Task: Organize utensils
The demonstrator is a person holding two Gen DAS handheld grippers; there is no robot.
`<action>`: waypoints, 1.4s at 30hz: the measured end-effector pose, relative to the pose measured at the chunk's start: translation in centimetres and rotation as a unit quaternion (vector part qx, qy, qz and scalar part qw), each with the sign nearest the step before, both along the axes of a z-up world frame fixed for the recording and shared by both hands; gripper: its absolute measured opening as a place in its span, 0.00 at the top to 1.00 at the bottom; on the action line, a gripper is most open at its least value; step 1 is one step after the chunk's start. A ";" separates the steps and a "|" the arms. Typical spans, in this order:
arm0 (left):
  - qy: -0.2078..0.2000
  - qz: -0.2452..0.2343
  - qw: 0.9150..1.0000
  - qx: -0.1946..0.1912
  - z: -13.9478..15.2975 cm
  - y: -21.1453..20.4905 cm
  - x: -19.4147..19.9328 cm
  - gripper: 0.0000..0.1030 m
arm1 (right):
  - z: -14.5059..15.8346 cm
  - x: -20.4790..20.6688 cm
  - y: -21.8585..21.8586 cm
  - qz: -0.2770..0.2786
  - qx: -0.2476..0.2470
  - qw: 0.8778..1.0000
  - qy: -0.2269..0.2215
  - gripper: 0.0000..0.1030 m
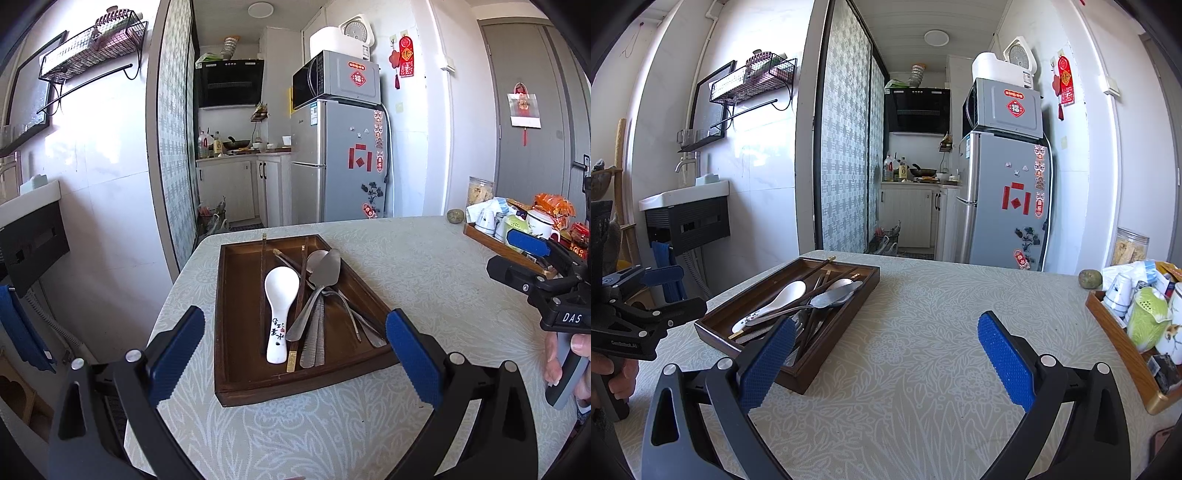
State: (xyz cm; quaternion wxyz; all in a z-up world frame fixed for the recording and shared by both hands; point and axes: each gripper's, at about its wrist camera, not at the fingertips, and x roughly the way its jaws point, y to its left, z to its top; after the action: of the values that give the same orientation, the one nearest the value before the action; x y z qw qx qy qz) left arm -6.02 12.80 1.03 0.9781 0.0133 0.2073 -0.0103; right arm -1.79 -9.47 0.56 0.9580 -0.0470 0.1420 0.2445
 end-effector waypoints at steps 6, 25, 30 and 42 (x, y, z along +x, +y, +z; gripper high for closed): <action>0.013 -0.005 1.000 -0.001 -0.2 0.0 0.4 0.03 | 0.0 0.0 0.0 0.000 0.000 1.000 0.000 0.03; 0.020 -0.005 1.000 -0.008 -0.3 0.2 0.5 0.03 | 0.0 0.0 0.0 0.000 0.000 1.000 0.000 0.03; 0.019 -0.006 1.000 -0.010 -0.3 0.3 0.5 0.03 | 0.0 0.0 0.0 0.000 0.000 1.000 0.000 0.03; 0.018 -0.005 1.000 -0.010 -0.2 0.4 0.4 0.03 | -0.1 0.0 0.3 0.011 -0.001 1.000 0.000 0.03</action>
State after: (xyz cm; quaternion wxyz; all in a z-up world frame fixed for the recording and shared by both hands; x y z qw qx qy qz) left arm -5.58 13.15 0.79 0.9742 0.0043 0.2250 -0.0180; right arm -1.78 -9.19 0.48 0.9552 -0.0491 0.1415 0.2552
